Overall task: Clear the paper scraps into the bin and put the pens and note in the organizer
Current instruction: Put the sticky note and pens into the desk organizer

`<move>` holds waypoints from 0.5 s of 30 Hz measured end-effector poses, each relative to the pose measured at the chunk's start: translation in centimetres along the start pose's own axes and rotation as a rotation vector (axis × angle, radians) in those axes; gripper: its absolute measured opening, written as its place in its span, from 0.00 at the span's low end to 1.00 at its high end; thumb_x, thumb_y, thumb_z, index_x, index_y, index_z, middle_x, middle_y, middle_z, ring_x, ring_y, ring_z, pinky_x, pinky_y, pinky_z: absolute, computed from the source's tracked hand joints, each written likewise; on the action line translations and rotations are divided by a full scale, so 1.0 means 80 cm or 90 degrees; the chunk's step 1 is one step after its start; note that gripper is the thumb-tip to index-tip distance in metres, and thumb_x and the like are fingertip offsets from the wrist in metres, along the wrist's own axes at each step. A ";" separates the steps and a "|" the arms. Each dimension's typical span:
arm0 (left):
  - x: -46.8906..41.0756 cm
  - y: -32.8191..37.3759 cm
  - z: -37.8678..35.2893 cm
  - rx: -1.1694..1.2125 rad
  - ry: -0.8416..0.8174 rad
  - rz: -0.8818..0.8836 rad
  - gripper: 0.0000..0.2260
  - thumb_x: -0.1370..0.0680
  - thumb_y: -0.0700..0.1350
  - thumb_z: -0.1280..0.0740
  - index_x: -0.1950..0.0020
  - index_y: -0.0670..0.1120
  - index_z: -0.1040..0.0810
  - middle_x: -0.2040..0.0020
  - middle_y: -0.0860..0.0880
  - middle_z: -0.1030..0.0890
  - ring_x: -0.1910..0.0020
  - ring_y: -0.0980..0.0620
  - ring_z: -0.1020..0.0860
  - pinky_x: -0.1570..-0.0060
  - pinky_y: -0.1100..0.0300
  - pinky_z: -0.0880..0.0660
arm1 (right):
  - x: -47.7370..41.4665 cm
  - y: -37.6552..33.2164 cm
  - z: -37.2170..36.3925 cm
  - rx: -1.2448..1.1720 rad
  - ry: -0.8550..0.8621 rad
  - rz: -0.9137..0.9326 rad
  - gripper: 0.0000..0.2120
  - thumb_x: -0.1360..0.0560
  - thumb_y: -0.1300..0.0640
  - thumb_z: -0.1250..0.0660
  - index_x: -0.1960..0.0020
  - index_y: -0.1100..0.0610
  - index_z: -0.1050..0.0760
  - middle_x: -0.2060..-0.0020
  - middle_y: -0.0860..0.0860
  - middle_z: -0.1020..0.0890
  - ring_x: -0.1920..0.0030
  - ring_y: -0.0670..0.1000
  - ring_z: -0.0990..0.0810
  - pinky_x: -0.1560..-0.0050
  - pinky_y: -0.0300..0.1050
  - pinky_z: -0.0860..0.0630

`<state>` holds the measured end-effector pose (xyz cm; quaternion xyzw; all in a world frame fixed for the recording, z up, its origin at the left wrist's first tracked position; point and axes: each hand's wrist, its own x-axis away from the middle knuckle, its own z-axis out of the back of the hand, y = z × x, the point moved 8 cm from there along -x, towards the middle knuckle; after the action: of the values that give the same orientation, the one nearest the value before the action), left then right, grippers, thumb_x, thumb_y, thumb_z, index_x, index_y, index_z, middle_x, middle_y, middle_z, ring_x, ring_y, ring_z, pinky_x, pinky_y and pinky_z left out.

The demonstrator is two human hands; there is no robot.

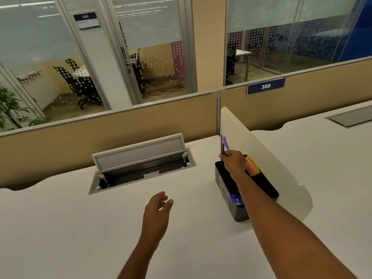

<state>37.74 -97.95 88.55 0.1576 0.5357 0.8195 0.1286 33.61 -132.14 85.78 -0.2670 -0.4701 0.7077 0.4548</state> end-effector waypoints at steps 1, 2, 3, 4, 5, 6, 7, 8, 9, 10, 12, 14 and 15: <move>-0.001 -0.001 0.000 -0.006 0.002 -0.001 0.17 0.22 0.43 0.35 0.33 0.44 0.29 0.38 0.46 0.23 0.45 0.53 0.26 0.44 0.59 0.29 | 0.000 0.003 -0.002 0.009 -0.005 -0.004 0.10 0.26 0.56 0.29 0.52 0.62 0.19 0.64 0.54 0.20 0.64 0.53 0.22 0.62 0.45 0.27; -0.002 -0.002 -0.001 -0.012 0.004 -0.003 0.17 0.22 0.43 0.35 0.34 0.44 0.29 0.38 0.46 0.23 0.45 0.53 0.26 0.44 0.59 0.29 | 0.000 0.006 -0.003 0.016 -0.009 -0.007 0.10 0.26 0.56 0.29 0.52 0.63 0.19 0.64 0.54 0.20 0.64 0.54 0.22 0.62 0.45 0.27; -0.002 -0.003 -0.001 -0.017 0.007 -0.004 0.17 0.22 0.43 0.35 0.34 0.44 0.28 0.38 0.46 0.23 0.45 0.53 0.26 0.44 0.59 0.29 | -0.001 0.008 -0.005 0.024 -0.013 -0.007 0.10 0.26 0.56 0.29 0.52 0.63 0.19 0.65 0.54 0.20 0.65 0.54 0.23 0.62 0.44 0.27; -0.003 -0.004 -0.002 -0.021 0.009 -0.006 0.16 0.22 0.43 0.35 0.34 0.44 0.28 0.39 0.46 0.23 0.45 0.53 0.26 0.44 0.59 0.29 | 0.000 0.010 -0.006 0.036 -0.016 -0.005 0.10 0.26 0.56 0.29 0.52 0.63 0.19 0.65 0.54 0.20 0.66 0.53 0.23 0.63 0.43 0.27; -0.003 -0.004 -0.003 -0.026 0.010 -0.009 0.16 0.22 0.43 0.35 0.35 0.45 0.28 0.39 0.46 0.23 0.45 0.52 0.26 0.44 0.59 0.29 | 0.001 0.012 -0.007 0.050 -0.020 -0.002 0.10 0.26 0.56 0.29 0.53 0.63 0.19 0.67 0.53 0.21 0.68 0.52 0.24 0.65 0.41 0.28; -0.004 -0.005 -0.004 -0.030 0.009 -0.011 0.16 0.22 0.43 0.35 0.35 0.45 0.28 0.39 0.47 0.22 0.45 0.52 0.26 0.45 0.59 0.30 | 0.002 0.014 -0.009 0.061 -0.023 0.000 0.10 0.26 0.56 0.30 0.53 0.63 0.19 0.69 0.52 0.22 0.70 0.49 0.25 0.68 0.39 0.30; -0.004 -0.005 -0.004 -0.034 0.009 -0.014 0.16 0.22 0.43 0.35 0.35 0.45 0.27 0.39 0.47 0.22 0.45 0.52 0.26 0.45 0.60 0.30 | 0.003 0.015 -0.010 0.070 -0.026 0.001 0.10 0.26 0.56 0.30 0.53 0.63 0.19 0.70 0.51 0.23 0.71 0.48 0.26 0.70 0.39 0.31; -0.004 -0.005 -0.005 -0.038 0.008 -0.017 0.16 0.22 0.43 0.35 0.35 0.44 0.27 0.39 0.47 0.22 0.45 0.52 0.26 0.45 0.60 0.30 | 0.004 0.016 -0.012 0.083 -0.029 0.005 0.10 0.26 0.56 0.30 0.53 0.63 0.19 0.70 0.51 0.23 0.70 0.48 0.25 0.69 0.40 0.29; -0.004 -0.006 -0.005 -0.043 0.008 -0.019 0.16 0.22 0.43 0.35 0.35 0.44 0.27 0.39 0.47 0.22 0.45 0.52 0.26 0.45 0.60 0.30 | 0.004 0.016 -0.013 0.100 -0.032 0.011 0.10 0.26 0.56 0.29 0.52 0.63 0.19 0.68 0.52 0.21 0.68 0.50 0.24 0.66 0.42 0.26; -0.005 -0.006 -0.005 -0.048 0.009 -0.022 0.16 0.22 0.43 0.35 0.35 0.44 0.27 0.39 0.47 0.22 0.45 0.52 0.26 0.45 0.60 0.30 | 0.005 0.016 -0.014 0.114 -0.034 0.018 0.10 0.27 0.56 0.29 0.52 0.63 0.19 0.65 0.54 0.19 0.65 0.52 0.22 0.62 0.44 0.23; -0.005 -0.006 -0.005 -0.056 0.012 -0.026 0.17 0.23 0.43 0.34 0.34 0.44 0.28 0.39 0.46 0.22 0.45 0.52 0.26 0.45 0.60 0.29 | 0.004 0.015 -0.016 0.123 -0.040 0.031 0.10 0.28 0.57 0.28 0.50 0.63 0.19 0.58 0.57 0.16 0.59 0.55 0.18 0.54 0.48 0.20; -0.006 -0.006 -0.004 -0.059 0.015 -0.029 0.16 0.23 0.42 0.34 0.35 0.43 0.27 0.39 0.46 0.22 0.45 0.52 0.25 0.45 0.60 0.29 | 0.005 0.015 -0.018 0.116 -0.051 0.037 0.12 0.28 0.59 0.27 0.47 0.63 0.19 0.54 0.59 0.15 0.54 0.57 0.17 0.49 0.51 0.19; -0.006 -0.007 -0.004 -0.059 0.016 -0.030 0.16 0.23 0.42 0.34 0.35 0.43 0.27 0.39 0.46 0.22 0.45 0.52 0.25 0.46 0.60 0.30 | 0.006 0.014 -0.018 0.109 -0.055 0.038 0.13 0.28 0.60 0.27 0.46 0.64 0.19 0.53 0.59 0.15 0.53 0.57 0.17 0.47 0.52 0.19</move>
<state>38.12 -98.17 87.88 0.1284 0.5023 0.8422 0.1482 34.12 -131.23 84.16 -0.2104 -0.4192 0.7692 0.4340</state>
